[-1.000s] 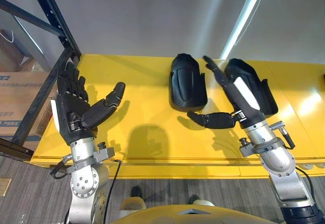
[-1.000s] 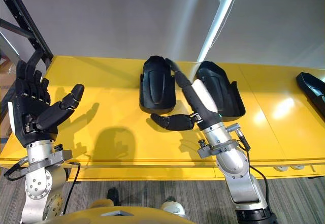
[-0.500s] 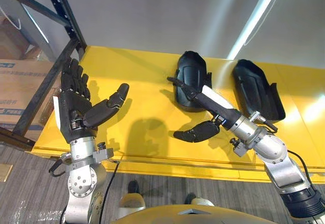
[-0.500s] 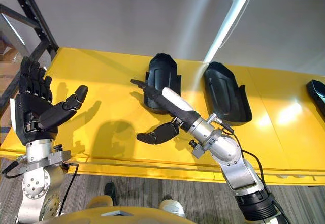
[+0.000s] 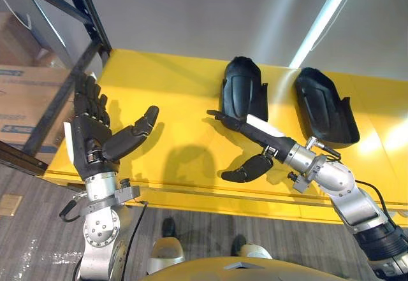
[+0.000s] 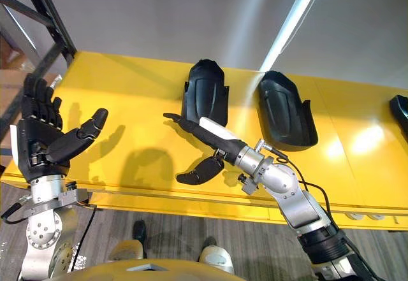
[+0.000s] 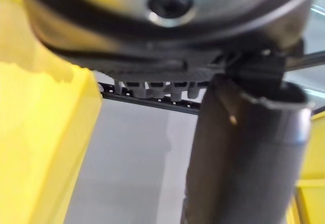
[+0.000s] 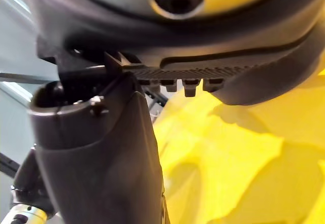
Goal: Walk over and take three plastic housings, then place them on the shelf
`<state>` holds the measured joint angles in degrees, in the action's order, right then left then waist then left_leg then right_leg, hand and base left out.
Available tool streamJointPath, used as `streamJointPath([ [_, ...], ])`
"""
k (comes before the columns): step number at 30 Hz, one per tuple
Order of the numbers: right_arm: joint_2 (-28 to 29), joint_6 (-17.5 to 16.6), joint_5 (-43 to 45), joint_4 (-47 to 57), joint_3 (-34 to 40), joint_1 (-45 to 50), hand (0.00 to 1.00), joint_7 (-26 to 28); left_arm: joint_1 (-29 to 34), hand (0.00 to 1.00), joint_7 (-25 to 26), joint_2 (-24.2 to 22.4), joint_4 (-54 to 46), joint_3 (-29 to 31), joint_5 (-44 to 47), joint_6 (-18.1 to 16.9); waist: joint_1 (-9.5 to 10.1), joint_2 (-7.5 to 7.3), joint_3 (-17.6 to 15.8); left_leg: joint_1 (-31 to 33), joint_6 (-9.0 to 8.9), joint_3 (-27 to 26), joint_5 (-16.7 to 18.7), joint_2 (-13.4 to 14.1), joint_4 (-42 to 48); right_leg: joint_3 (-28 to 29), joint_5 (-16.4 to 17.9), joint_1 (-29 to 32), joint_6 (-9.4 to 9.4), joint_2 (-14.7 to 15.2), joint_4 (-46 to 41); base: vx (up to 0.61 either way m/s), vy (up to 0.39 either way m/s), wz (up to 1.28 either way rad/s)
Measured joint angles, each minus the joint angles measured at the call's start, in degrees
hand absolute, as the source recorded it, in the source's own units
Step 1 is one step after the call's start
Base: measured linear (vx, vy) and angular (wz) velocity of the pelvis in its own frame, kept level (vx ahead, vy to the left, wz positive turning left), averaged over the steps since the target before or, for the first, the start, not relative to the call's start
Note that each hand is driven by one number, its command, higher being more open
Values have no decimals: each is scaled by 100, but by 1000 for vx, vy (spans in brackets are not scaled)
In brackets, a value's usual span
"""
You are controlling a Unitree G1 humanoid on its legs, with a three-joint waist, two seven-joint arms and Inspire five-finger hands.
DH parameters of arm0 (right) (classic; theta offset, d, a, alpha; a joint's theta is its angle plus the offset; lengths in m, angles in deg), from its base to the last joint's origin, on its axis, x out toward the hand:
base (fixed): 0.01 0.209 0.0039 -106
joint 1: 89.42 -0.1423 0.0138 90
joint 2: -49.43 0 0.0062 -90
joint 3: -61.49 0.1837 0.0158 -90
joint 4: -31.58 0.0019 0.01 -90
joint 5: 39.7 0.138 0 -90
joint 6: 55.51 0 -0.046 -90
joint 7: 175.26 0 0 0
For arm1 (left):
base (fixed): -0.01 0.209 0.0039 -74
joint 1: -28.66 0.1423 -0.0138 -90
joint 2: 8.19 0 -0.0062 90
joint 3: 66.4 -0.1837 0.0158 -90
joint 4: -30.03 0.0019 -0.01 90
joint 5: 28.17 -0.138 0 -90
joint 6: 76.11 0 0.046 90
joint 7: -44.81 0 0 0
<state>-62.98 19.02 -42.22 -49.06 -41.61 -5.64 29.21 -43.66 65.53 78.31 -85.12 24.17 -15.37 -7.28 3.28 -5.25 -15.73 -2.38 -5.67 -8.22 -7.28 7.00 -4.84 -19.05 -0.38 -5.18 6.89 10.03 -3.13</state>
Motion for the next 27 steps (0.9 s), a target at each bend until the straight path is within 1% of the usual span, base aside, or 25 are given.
streamJointPath([
  [1, 10, 1, 0, 10, -1, -20, 100, -47, -66, 100, 51, 24, 30, 7, -1, 0, 33, -38, -66, -9, -3, -1, -1, 5, 0, 7, -2, -2, -3, -6, -9, 0, 0, 0],
  [3, 10, 0, 0, 37, 0, -23, 100, -79, -95, 100, 80, 54, 30, 23, -2, 0, 67, -47, -130, -20, -2, -4, 6, 4, 0, 40, 0, -2, -6, 0, -45, 0, 0, 0],
  [6, 10, -1, 1, 68, 22, -48, 100, -80, -127, 100, 96, 104, 30, 113, -2, 0, 115, 15, -213, -25, -4, -3, 61, 6, -1, 45, 39, -4, -40, 2, -84, 0, 0, 0],
  [8, 10, -1, 2, 80, 29, -87, 100, -52, -125, 100, 96, 104, 30, 167, -2, 0, 111, 60, -243, -26, -3, -3, 60, 14, 0, 45, 55, -3, -47, -4, -90, 0, 0, 0],
  [10, 10, 0, 14, 90, 49, -115, 100, 24, -129, 100, 95, 107, 30, 182, -2, -1, 109, 67, -257, 4, -1, -2, 87, 34, 75, 43, 59, -4, -48, -16, -90, 4, -9, -2],
  [11, 10, 1, 66, 93, 53, -136, 100, 63, -129, 100, 95, 108, 30, 185, -2, -1, 119, 57, -300, 35, 24, -5, 140, 52, 220, 54, 59, -31, -48, -22, -92, 0, 0, 0],
  [13, 9, 3, 75, 170, 69, -136, 100, 125, -130, 100, 95, 110, 30, 201, -2, -2, 114, 47, -383, 115, -8, 11, 264, 73, 463, 48, 65, -73, -52, -26, -91, -3, -10, -2],
  [15, 10, 3, 80, 262, 66, -129, 100, 164, -140, 100, 94, 120, 28, 225, -2, -2, 112, 38, -447, 211, -3, 21, 407, 93, 695, 53, 66, -86, -50, -27, -90, 0, 0, 0],
  [16, 10, 3, 85, 274, 66, -128, 100, 164, -140, 100, 93, 134, 24, 226, -3, -2, 115, 34, -478, 213, -18, 21, 424, 98, 744, 54, 66, -104, -50, -27, -91, 0, 0, 0],
  [19, 12, 12, 117, 338, 72, -95, 100, 183, -136, 100, 77, 198, 24, 240, -3, -1, 124, -5, -510, 366, -13, 27, 624, 147, 1051, 63, 65, -104, -49, -48, -90, 0, 0, 0],
  [20, 21, 42, 118, 448, 106, -13, 100, 216, -133, 100, 65, 199, 21, 259, -3, -1, 137, -18, -521, 407, -44, 33, 703, 163, 1148, 66, 65, -107, -48, -54, -91, 6, 5, -3],
  [23, 51, 85, 179, 691, 136, 231, 100, 372, -93, 100, 56, 200, 16, 278, -3, -1, 136, -45, -536, 406, -43, 31, 803, 171, 1254, 77, 67, -156, -46, -54, -90, 0, 0, 0],
  [27, 56, 125, 341, 940, 145, 488, 100, 570, 42, 100, 5, 205, -7, 280, -2, -1, 122, -60, -538, 400, -43, 15, 855, 172, 1304, 103, 106, -180, 3, -46, -86, 0, 0, 0],
])
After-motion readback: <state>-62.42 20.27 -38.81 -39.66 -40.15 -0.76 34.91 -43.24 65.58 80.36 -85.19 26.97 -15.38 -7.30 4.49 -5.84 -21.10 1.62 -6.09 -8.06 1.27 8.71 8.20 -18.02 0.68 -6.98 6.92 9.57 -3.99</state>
